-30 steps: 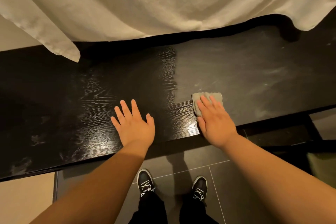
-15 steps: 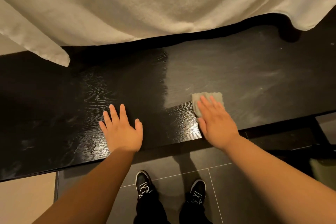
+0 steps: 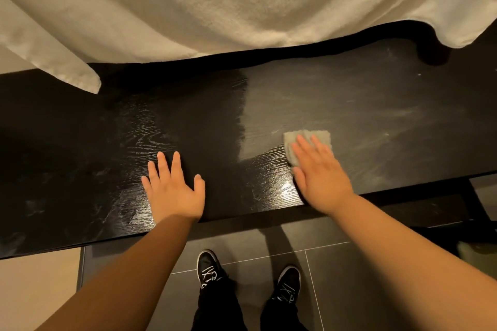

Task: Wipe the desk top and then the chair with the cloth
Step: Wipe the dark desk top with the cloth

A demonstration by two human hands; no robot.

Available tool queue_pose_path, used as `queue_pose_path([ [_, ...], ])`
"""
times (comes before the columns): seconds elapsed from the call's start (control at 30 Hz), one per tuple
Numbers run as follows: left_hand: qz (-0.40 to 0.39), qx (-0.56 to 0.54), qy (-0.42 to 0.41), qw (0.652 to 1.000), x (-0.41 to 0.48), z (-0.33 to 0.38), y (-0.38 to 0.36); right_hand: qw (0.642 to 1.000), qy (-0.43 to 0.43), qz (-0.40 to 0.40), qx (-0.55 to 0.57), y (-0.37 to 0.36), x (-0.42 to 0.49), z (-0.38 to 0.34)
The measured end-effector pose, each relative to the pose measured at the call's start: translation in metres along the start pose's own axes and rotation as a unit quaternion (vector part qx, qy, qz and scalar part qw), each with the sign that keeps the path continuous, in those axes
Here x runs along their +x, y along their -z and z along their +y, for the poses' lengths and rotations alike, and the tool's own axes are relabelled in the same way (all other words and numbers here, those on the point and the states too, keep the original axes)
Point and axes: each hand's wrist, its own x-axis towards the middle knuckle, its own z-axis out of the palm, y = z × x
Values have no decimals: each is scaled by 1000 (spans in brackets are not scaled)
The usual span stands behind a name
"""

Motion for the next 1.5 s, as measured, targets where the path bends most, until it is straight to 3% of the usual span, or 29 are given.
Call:
queue_pose_path([
  [0.1, -5, 2, 0, 1000, 0, 1, 0, 996, -82, 15, 8, 1, 3, -16],
  [0.17, -2, 1, 2, 1000, -1, 1, 1, 997, -69, 19, 5, -2, 6, -43],
  [0.3, -1, 8, -1, 1000, -1, 0, 1, 992, 122, -26, -7, -17, 6, -84],
  [0.4, 0, 9, -4, 1000, 0, 0, 1, 977, 210, -29, -20, -16, 15, -60],
  [0.47, 0, 4, -3, 1000, 0, 0, 1, 986, 162, -3, -26, -11, 21, -32],
  [0.6, 1, 11, -3, 1000, 0, 0, 2, 996, -79, 27, 17, 1, 29, -18],
  [0.67, -1, 11, -2, 1000, 0, -1, 1, 994, -98, 44, 14, -2, 32, -46],
  [0.8, -1, 12, -2, 1000, 2, -1, 1, 991, 135, -14, -11, -18, 25, -87],
  [0.9, -6, 11, -3, 1000, 2, -1, 1, 980, 199, -20, -15, -16, 32, -64],
  [0.97, -8, 8, -4, 1000, 2, -2, 1, 989, 144, 15, -16, -12, 39, -41],
  [1.03, -7, 7, -1, 1000, 1, -3, 1, 999, 35, 40, 3, -6, 43, -24],
  [1.17, -6, 0, -3, 1000, 1, -1, 1, 990, -126, 64, -3, -8, 51, -55],
  [1.23, -6, 3, -4, 1000, 2, -1, 2, 997, -65, 38, -6, -14, 49, -82],
  [1.37, -9, 14, -3, 1000, 2, -1, 2, 979, 198, -44, -12, -20, 42, -86],
  [1.43, -9, 13, -3, 1000, 2, -2, 2, 976, 214, -33, -14, -15, 48, -68],
  [1.5, -7, 6, -3, 1000, 2, -2, 1, 991, 131, 3, -5, -9, 56, -53],
])
